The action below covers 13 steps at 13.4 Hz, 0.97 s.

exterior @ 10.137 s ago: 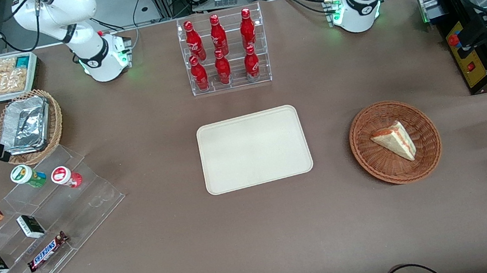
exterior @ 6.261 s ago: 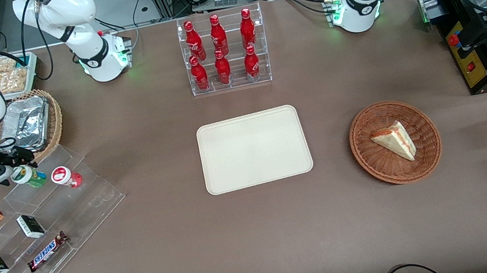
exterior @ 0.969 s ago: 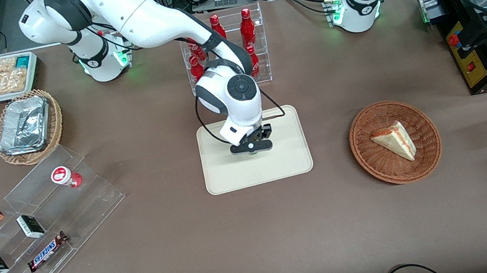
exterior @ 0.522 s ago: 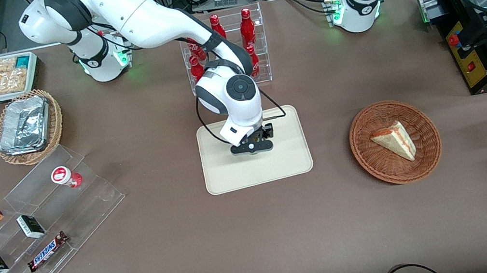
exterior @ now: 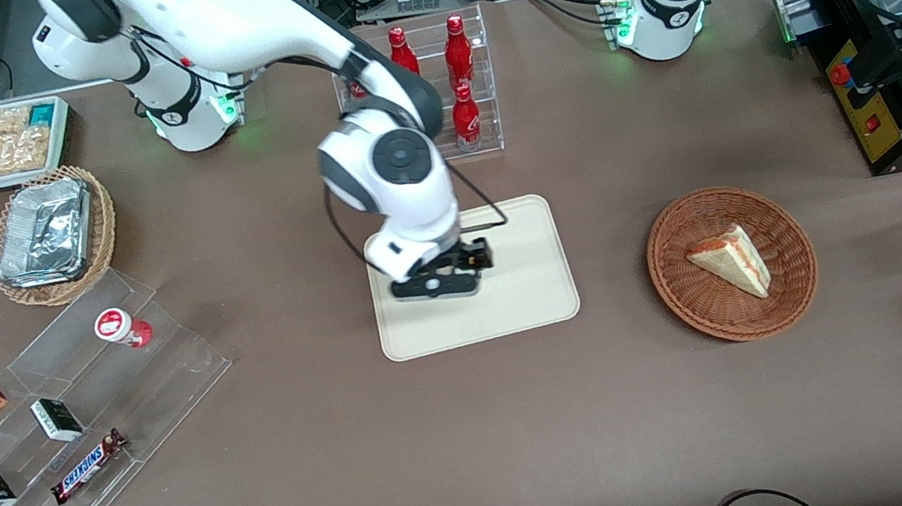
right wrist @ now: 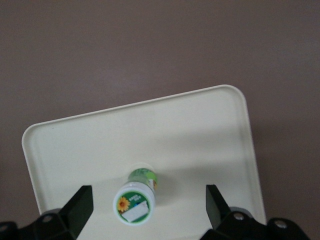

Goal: Place green gum on tray

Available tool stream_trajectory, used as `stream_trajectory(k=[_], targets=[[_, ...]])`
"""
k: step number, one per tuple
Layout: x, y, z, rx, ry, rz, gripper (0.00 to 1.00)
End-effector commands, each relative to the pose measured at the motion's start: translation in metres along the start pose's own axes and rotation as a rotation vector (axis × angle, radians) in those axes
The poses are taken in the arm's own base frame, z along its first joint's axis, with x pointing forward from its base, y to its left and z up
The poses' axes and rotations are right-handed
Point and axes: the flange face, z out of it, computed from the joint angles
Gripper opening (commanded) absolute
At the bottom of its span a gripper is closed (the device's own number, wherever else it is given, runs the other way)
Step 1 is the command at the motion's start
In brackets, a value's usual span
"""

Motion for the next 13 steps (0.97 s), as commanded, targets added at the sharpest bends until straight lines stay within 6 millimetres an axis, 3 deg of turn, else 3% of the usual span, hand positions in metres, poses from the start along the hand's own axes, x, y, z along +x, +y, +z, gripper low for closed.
stream_trajectory(k=[1, 3, 7, 10, 13], targets=[[0.018, 0.053, -0.07, -0.014, -0.056, -0.01, 1.0], [0.038, 0.102, -0.112, -0.016, -0.063, -0.016, 1.0], [0.053, 0.207, -0.184, -0.013, -0.091, -0.009, 1.0], [0.071, 0.295, -0.226, -0.013, -0.113, -0.024, 1.0], [0.084, 0.375, -0.253, -0.005, -0.114, -0.059, 1.0]])
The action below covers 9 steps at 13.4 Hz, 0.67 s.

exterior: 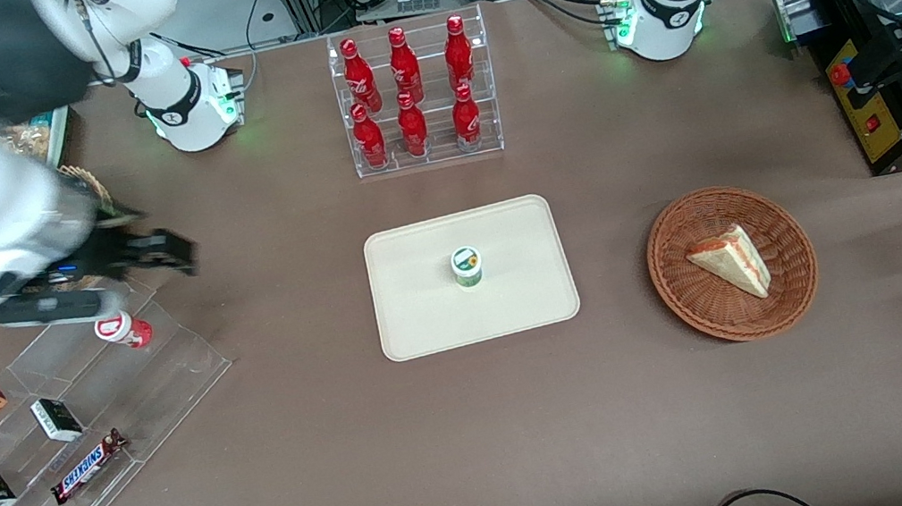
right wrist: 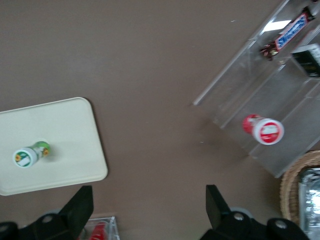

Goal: Place green gum on tray

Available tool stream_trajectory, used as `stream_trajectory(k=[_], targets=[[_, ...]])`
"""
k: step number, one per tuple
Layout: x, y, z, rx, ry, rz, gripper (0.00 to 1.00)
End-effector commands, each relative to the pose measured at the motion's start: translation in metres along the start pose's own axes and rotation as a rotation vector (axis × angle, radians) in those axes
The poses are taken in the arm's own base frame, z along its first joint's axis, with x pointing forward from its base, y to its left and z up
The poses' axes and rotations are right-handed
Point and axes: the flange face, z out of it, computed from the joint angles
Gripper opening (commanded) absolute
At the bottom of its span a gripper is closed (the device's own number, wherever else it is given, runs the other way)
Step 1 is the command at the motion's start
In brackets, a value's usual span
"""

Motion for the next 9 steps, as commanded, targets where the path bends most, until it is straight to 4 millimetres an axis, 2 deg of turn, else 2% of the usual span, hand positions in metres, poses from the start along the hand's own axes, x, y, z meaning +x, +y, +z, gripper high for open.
stream_trajectory(k=[1, 4, 9], targets=[[-0.006, 0.052, -0.017, -0.027, 0.004, -0.036, 1.0], [-0.004, 0.096, -0.026, -0.054, 0.007, -0.047, 1.0], [-0.001, 0.15, -0.032, -0.04, 0.011, -0.032, 1.0]])
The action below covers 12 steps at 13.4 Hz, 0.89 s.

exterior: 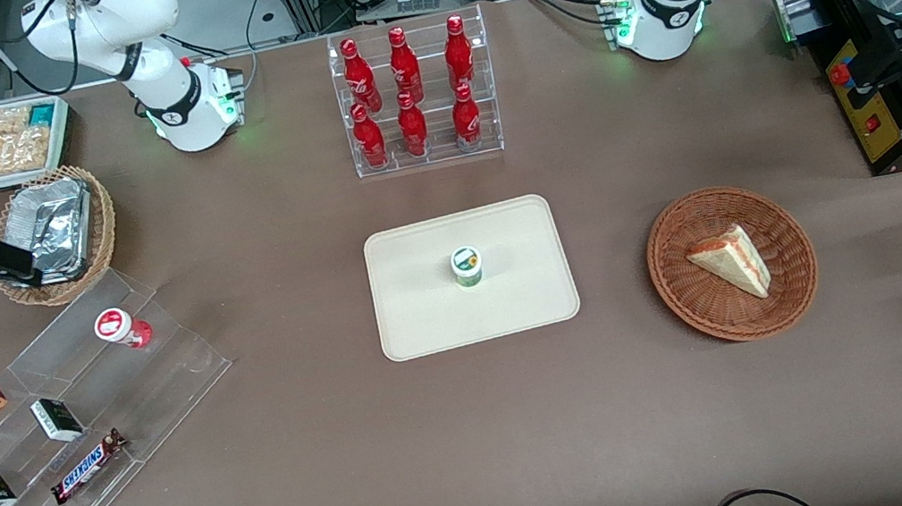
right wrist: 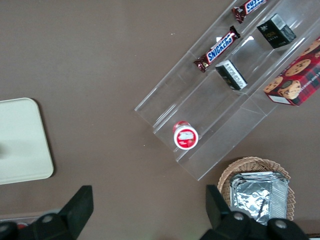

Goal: Place green gum on tray

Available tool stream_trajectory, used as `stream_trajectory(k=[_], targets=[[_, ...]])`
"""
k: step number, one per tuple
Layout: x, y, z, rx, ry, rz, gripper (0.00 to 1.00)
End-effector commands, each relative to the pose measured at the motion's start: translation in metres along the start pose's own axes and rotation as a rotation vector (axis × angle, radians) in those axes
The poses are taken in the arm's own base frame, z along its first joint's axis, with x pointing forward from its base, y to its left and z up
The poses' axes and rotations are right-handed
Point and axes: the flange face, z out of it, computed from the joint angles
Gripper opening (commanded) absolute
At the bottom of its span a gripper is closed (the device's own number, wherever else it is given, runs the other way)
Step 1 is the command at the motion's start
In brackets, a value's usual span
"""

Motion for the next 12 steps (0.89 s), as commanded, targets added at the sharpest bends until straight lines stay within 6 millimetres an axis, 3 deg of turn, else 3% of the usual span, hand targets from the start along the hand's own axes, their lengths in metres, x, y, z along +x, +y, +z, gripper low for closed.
stream_trajectory(k=[1, 12], targets=[[-0.0073, 0.0206, -0.0028, 0.002, -0.009, 0.0, 1.0], [-0.0053, 0.0195, -0.006, 0.01, -0.001, -0.012, 1.0]])
